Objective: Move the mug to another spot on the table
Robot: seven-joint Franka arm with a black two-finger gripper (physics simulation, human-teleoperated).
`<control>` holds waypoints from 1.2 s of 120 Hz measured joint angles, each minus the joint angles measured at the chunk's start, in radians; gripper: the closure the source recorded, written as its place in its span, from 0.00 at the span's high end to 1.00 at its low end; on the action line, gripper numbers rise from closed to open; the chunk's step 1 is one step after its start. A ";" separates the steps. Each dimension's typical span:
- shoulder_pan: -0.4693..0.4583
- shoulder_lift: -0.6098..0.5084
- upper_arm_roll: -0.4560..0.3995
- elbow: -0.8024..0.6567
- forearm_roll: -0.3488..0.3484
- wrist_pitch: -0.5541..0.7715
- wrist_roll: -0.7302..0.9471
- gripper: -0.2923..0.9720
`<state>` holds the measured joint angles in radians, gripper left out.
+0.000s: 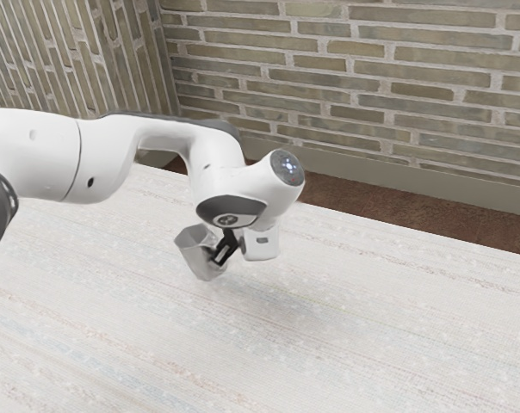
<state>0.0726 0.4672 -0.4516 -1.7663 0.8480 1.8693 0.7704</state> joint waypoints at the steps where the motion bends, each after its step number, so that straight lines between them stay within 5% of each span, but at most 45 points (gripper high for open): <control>1: 0.001 -0.001 0.002 -0.003 -0.002 0.001 -0.002 0.18; 39: 0.024 -0.026 0.060 -0.086 -0.075 0.050 -0.064 0.19; 62: 0.043 -0.016 0.091 -0.089 -0.144 0.076 -0.083 0.49; 80: 0.045 -0.022 0.098 -0.081 -0.194 0.123 -0.093 0.63; 114: 0.053 -0.208 0.111 -0.086 -0.266 0.194 -0.106 0.73; 144: 0.067 -0.260 0.146 -0.018 -0.333 0.214 -0.115 0.76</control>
<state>0.1398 0.2072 -0.3060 -1.7839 0.5149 2.0835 0.6556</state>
